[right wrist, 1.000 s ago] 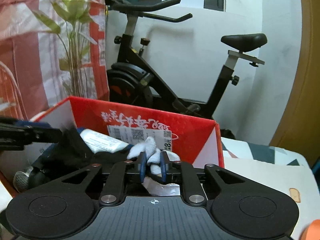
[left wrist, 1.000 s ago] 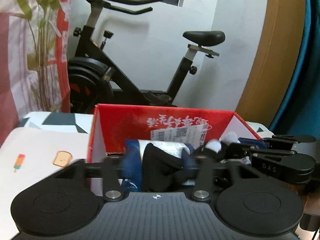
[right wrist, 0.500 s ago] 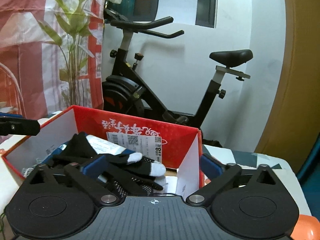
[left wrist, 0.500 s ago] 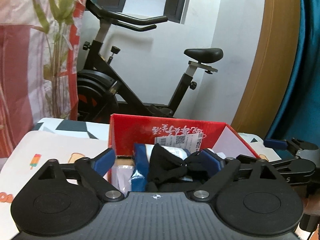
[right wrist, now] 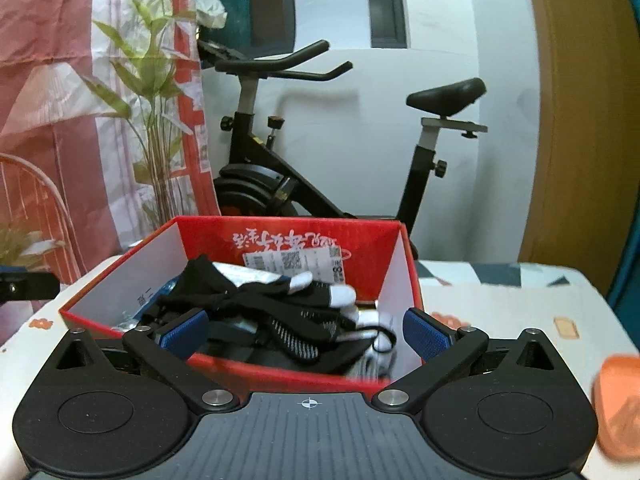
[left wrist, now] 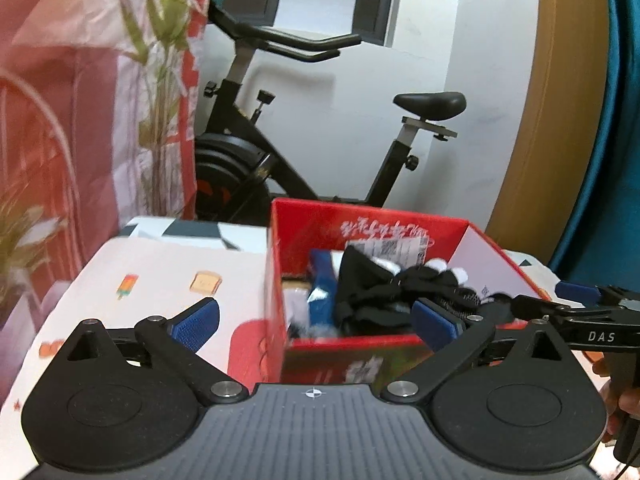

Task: Organize soft objects
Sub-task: 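Move both tools back to the green knitted pouch beside the box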

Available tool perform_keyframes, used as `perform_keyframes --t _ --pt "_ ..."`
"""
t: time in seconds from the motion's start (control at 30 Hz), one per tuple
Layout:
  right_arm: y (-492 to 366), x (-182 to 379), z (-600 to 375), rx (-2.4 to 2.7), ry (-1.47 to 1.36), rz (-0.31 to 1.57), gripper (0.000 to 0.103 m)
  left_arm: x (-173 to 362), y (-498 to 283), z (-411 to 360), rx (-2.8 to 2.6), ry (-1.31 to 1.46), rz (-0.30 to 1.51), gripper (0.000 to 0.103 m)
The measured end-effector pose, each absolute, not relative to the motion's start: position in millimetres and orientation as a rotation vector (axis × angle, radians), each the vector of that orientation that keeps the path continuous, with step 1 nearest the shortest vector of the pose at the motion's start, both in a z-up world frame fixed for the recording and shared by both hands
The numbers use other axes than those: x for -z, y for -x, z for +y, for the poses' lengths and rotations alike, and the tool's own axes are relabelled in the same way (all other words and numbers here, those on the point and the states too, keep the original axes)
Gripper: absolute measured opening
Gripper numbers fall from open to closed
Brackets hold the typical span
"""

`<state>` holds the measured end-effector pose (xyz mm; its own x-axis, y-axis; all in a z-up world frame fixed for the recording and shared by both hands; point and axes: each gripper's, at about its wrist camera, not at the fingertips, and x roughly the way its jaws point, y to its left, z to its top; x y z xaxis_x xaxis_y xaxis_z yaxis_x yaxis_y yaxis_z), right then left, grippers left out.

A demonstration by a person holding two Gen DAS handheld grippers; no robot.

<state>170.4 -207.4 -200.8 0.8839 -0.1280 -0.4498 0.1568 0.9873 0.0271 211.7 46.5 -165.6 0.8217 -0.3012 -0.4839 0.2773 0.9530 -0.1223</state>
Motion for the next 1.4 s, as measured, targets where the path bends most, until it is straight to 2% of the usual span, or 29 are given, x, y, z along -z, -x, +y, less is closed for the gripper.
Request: perform_keyframes --t 0.5,0.87,1.13,1.23,1.4 --pt "-123 233 -201 0.164 -0.103 0.444 0.103 231 -181 64 0.258 0.199 0.660 0.101" --pt "-115 296 -197 0.175 -0.133 0.624 0.103 256 -181 55 0.230 0.126 0.710 0.096" --pt "-117 311 -193 0.174 -0.148 0.661 0.103 262 -182 55 0.223 0.127 0.730 0.092" --pt "-119 313 -195 0.172 -0.153 0.672 0.103 263 -184 55 0.223 0.132 0.734 0.084" --pt "-120 315 -196 0.168 -0.154 0.679 0.103 267 -190 54 0.250 0.153 0.744 0.079"
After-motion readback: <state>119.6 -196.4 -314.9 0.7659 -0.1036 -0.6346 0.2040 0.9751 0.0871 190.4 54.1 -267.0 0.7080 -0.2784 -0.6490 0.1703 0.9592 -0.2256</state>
